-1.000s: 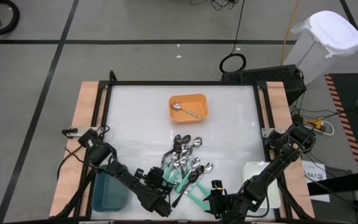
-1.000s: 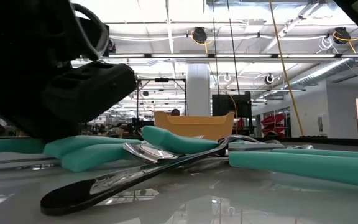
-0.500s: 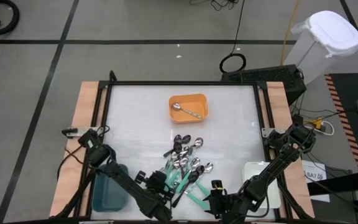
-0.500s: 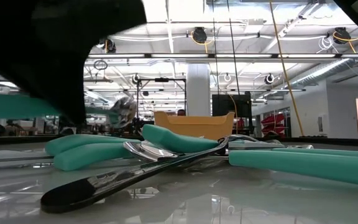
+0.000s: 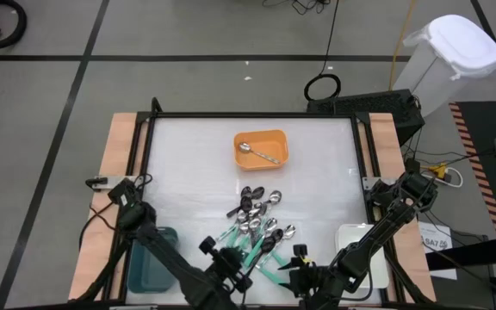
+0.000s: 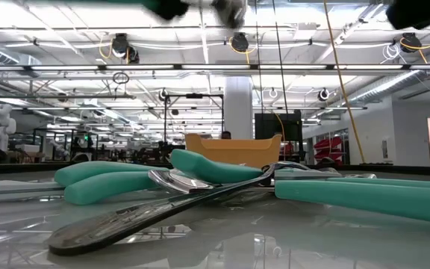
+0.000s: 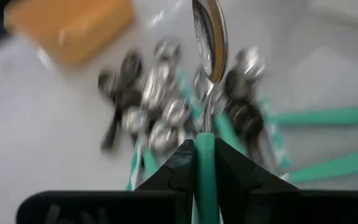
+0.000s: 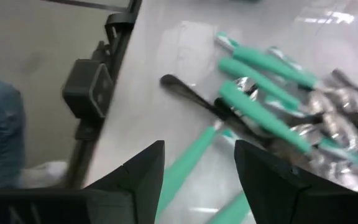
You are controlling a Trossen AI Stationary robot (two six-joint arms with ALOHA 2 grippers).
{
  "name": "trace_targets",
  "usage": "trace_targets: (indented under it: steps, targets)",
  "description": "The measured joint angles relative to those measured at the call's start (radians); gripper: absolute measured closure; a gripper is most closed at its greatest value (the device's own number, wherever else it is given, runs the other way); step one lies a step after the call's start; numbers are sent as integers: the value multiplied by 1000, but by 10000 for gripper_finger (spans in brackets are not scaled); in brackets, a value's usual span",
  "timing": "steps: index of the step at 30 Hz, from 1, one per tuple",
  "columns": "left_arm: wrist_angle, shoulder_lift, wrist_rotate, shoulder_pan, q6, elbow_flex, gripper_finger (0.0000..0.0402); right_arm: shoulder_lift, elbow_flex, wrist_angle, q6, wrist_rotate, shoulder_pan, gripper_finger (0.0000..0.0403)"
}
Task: Sort silverware by color (type)
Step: Put the green spoon into the blue bin
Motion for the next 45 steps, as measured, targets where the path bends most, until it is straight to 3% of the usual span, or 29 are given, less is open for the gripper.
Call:
trace_targets:
  steps: [4,10,23,30,36,41,45]
  targets:
    - [0,-2,-83,0,168,61,358,-2,0,-1,-78,123,-1,211]
    - [-5,-2,-118,11,376,73,358,-57,0,-6,-232,266,-7,211]
    - [-11,-2,-103,53,754,73,358,-252,0,-35,-621,297,-7,211]
    - [53,-2,-81,78,908,73,357,-270,0,-67,-728,173,-42,211]
    - [134,-2,-2,107,1034,73,357,-270,0,-153,-727,151,-98,211]
    - [149,-2,4,123,1047,73,357,-269,0,-202,-671,-19,-151,213]
    - [151,-2,5,123,1071,73,357,-269,0,-237,-642,-46,-179,219]
